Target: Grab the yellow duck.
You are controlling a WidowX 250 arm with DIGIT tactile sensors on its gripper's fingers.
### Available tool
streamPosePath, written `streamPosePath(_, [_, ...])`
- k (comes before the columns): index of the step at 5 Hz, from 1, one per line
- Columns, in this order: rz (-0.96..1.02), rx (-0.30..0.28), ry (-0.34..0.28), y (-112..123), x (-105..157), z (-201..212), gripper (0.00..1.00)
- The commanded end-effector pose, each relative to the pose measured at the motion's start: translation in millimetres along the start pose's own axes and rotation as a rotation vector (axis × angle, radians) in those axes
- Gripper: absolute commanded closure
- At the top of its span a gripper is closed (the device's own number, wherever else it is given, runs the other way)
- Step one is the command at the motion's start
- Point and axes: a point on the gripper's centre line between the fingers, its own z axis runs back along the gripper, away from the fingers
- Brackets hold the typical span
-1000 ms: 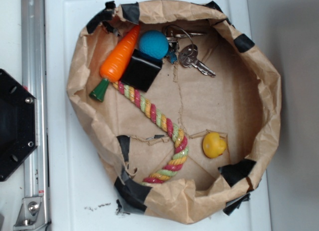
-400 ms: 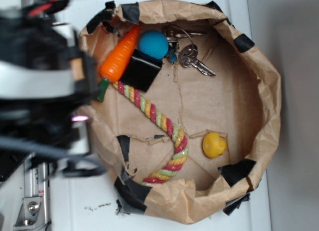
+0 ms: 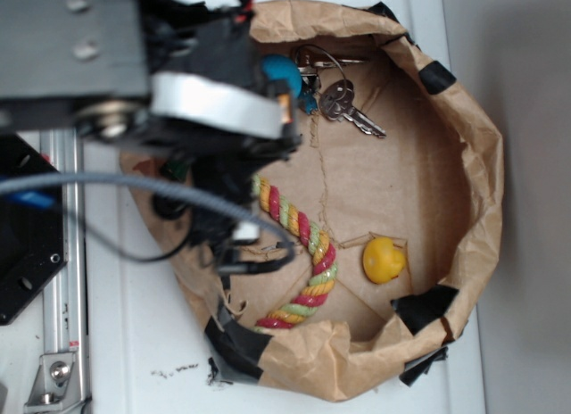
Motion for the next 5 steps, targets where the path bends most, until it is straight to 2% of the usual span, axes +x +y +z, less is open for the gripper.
streamPosePath(1, [-0.057,-0.027,-0.039,-12.0,47.7,-30.3,0.00])
streamPosePath(2, [-0.076,-0.086,0.023,-34.2,65.0,-55.3,0.00])
streamPosePath(3, [-0.105,-0.130,0.039,-53.3,76.3,-70.0,0.00])
streamPosePath(4, [-0.122,-0.177,0.075,-71.8,83.3,-85.5,0.00])
streamPosePath(5, [-0.159,-0.206,0.136,-91.4,78.8,-108.2,0.00])
